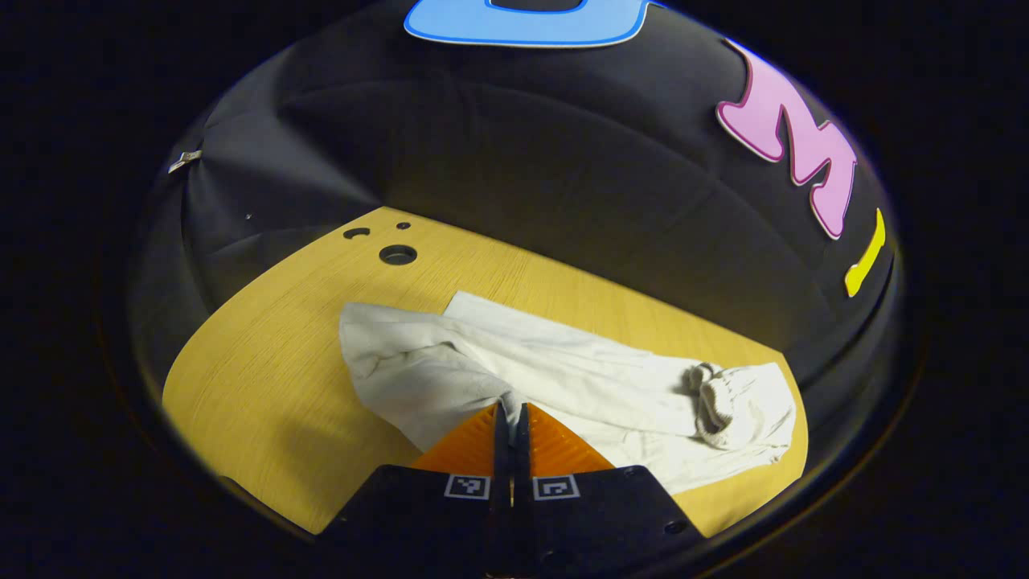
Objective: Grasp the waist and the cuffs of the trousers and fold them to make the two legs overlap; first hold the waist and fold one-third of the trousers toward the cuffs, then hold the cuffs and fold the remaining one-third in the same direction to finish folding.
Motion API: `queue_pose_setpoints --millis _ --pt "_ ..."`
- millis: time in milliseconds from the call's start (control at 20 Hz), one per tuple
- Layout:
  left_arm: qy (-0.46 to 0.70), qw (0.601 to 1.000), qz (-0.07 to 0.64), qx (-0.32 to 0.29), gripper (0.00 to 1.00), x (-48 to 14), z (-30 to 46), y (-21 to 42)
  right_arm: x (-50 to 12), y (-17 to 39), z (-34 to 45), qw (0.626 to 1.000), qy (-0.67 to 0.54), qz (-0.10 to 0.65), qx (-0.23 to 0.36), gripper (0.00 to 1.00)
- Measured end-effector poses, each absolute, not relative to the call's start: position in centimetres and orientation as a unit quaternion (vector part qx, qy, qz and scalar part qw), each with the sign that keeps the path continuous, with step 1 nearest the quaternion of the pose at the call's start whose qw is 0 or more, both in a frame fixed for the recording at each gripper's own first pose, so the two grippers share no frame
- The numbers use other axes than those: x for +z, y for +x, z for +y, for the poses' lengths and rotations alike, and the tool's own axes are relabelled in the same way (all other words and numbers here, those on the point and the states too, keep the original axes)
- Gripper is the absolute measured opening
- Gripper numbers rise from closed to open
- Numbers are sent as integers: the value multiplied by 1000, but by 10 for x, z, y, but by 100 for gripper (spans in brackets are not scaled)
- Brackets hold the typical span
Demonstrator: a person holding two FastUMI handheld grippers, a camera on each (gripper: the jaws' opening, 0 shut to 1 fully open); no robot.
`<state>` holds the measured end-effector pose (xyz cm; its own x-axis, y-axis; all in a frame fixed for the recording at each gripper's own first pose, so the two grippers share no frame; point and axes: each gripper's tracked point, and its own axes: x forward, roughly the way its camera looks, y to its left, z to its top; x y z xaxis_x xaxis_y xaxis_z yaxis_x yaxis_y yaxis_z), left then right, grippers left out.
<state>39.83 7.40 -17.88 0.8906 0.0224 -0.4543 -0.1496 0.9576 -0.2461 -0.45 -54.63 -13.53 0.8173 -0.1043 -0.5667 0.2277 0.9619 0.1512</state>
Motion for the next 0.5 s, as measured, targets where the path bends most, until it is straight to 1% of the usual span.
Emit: queue_pose_setpoints --millis 250,500 --pt "-156 968 197 18 5 -140 41 418 -131 -9 -560 948 108 282 -97 99" --pt "-142 975 167 -32 5 -99 -19 439 -132 -21 -578 945 113 282 -121 99"
